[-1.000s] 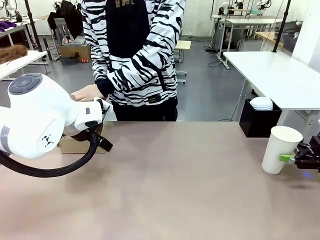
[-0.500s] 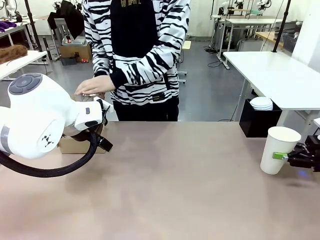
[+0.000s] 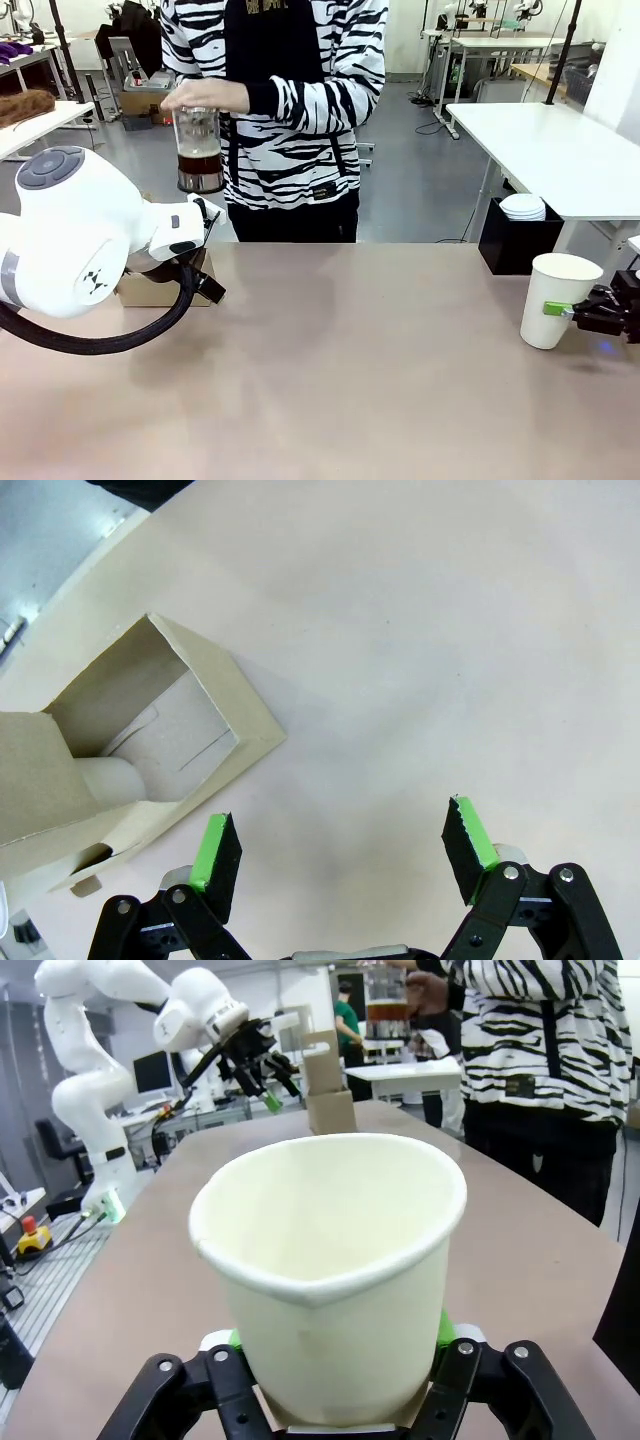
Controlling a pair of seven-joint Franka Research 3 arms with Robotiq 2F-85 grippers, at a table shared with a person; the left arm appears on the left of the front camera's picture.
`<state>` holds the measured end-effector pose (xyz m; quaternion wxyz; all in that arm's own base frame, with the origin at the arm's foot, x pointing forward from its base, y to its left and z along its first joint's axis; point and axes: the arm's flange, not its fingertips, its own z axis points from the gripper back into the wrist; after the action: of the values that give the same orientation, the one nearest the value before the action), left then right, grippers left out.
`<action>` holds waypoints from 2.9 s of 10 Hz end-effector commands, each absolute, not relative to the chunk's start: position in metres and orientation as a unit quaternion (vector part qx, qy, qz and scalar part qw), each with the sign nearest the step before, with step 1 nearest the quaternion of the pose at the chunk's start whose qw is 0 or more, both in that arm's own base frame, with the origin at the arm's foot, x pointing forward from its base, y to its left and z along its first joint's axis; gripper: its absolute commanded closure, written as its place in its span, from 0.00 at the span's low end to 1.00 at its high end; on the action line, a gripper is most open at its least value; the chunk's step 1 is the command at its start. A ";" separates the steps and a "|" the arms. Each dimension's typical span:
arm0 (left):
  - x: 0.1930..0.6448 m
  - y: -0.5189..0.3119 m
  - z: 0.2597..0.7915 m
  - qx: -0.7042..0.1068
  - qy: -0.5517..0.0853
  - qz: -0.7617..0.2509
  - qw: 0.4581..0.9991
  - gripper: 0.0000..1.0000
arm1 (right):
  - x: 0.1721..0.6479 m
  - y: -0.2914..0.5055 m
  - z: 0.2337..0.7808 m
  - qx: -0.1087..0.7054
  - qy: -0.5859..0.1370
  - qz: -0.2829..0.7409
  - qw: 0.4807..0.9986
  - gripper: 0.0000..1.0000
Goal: Pour a drink into a cup and package it in a carrier.
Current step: Pick up the 600 ml Paper Cup and place it in the middle top area of the table, then when a person places the Paper Cup Lid on the 600 ml Paper Cup , lift the 600 ml Paper Cup.
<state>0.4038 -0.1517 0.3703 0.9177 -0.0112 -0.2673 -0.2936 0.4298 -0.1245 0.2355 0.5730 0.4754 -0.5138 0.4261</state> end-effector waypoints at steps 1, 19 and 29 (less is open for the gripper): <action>0.404 -0.152 0.370 -0.012 -0.267 -0.294 0.918 0.00 | 0.422 -0.102 0.294 0.465 -0.523 0.395 0.595 0.34; 0.404 -0.152 0.370 -0.012 -0.267 -0.294 0.918 0.00 | 0.542 0.161 0.258 0.337 -0.641 0.278 0.631 0.34; 0.404 -0.152 0.370 -0.012 -0.267 -0.294 0.918 0.00 | 0.548 0.149 0.277 0.359 -0.644 0.263 0.622 0.34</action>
<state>0.4038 -0.1516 0.3701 0.9178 -0.0109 -0.2671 -0.2936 0.5485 0.1476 0.2728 0.6260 0.3595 -0.6410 0.2608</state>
